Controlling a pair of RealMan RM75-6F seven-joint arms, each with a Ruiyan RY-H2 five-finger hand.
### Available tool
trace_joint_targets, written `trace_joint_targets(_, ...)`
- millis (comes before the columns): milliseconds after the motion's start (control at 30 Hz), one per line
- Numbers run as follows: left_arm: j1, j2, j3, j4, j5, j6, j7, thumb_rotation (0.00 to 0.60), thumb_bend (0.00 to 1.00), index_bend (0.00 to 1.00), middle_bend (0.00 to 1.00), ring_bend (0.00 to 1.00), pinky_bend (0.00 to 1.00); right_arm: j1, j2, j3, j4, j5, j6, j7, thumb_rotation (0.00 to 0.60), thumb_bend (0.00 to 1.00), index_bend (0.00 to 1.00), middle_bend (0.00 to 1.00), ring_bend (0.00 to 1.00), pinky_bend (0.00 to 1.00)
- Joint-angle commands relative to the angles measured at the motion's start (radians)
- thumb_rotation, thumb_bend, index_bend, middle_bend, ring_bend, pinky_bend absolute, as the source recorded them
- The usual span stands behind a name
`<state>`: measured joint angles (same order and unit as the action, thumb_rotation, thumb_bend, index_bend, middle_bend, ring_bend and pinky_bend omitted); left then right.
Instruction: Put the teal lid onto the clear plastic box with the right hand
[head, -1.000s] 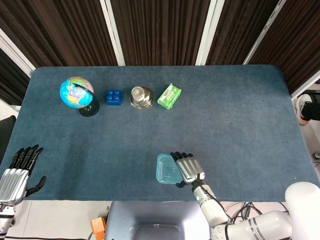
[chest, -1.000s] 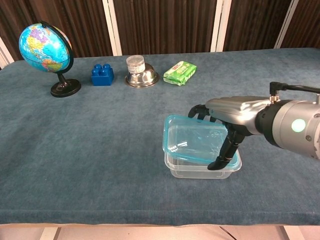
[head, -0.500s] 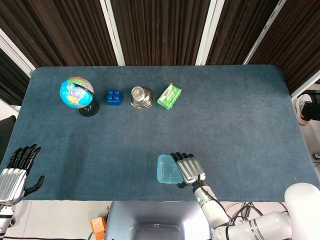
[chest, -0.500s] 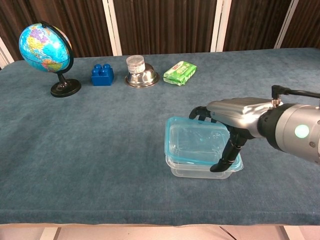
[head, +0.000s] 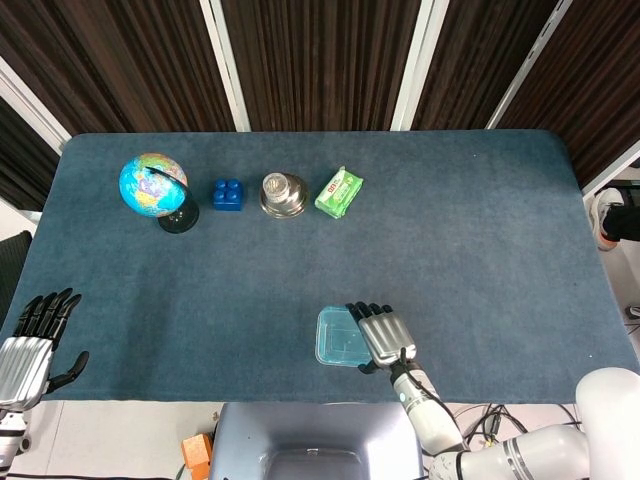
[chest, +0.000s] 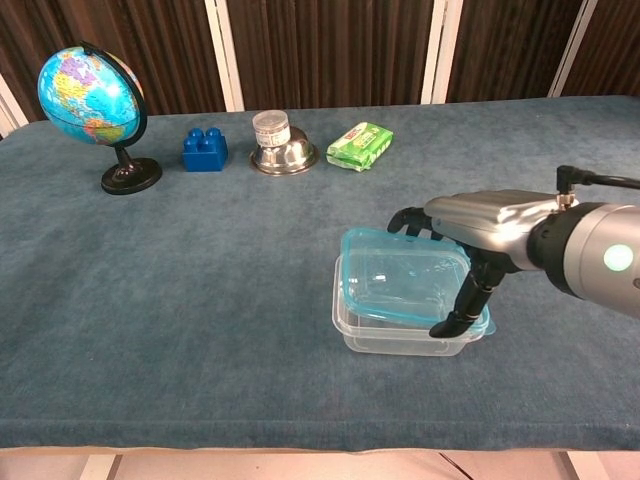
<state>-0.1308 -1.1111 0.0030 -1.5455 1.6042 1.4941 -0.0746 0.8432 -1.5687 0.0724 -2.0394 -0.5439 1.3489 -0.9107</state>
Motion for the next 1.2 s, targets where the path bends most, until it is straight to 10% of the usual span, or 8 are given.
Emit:
trace_joint_targets(33,0.000,0.000,0.000,0.000,0.001,0.000,0.001,0.600,0.33,0.00,0.03,0.01,0.01,-0.002,0.004,0.000,0.000,0.001,-0.006,0.003,0.600,0.10,0.93,0.63,0.47,0.35)
trace_joint_targets(1200,0.001,0.002,-0.001,0.001,0.000,0.001,-0.006,0.600,0.33,0.00,0.03,0.01,0.01,0.016,-0.058,0.001,0.034,0.030,0.002,-0.062,0.600,0.10,0.92,0.63,0.47,0.35)
